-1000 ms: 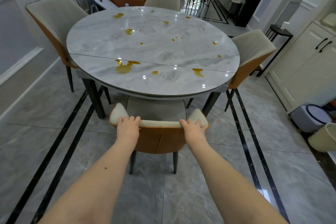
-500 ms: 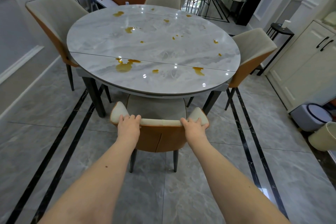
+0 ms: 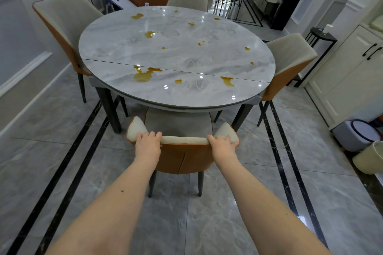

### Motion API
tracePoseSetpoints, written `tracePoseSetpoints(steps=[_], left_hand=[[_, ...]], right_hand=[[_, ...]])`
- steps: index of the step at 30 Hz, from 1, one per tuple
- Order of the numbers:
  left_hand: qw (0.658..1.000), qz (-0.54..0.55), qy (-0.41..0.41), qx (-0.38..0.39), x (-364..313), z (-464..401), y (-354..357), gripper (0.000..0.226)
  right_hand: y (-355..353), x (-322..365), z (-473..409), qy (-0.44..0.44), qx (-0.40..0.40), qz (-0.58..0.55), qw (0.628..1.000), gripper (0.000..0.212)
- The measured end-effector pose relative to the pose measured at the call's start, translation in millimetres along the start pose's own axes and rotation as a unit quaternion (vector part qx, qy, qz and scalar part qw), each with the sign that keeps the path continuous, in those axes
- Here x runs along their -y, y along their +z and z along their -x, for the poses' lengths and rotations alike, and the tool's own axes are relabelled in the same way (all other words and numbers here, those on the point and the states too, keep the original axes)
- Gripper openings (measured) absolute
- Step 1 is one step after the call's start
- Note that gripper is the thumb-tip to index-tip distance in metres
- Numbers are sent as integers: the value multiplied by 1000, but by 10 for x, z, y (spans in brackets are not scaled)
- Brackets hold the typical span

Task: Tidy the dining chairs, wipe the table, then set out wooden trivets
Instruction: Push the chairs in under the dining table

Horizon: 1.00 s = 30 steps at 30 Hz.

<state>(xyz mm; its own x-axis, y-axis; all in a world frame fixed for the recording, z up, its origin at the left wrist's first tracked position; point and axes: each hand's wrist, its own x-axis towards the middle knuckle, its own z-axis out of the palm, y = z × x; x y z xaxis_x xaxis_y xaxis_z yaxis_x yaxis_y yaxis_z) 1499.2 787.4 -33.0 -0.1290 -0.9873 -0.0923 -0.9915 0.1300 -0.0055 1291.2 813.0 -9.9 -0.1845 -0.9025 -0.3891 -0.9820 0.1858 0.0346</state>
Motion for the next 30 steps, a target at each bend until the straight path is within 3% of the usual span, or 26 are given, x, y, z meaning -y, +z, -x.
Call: tracePoseSetpoints(steps=[30], left_hand=[[1000, -6, 1, 17, -21, 31, -65, 46]], right_hand=[[-30, 24, 61, 0, -11, 11, 1000, 53]])
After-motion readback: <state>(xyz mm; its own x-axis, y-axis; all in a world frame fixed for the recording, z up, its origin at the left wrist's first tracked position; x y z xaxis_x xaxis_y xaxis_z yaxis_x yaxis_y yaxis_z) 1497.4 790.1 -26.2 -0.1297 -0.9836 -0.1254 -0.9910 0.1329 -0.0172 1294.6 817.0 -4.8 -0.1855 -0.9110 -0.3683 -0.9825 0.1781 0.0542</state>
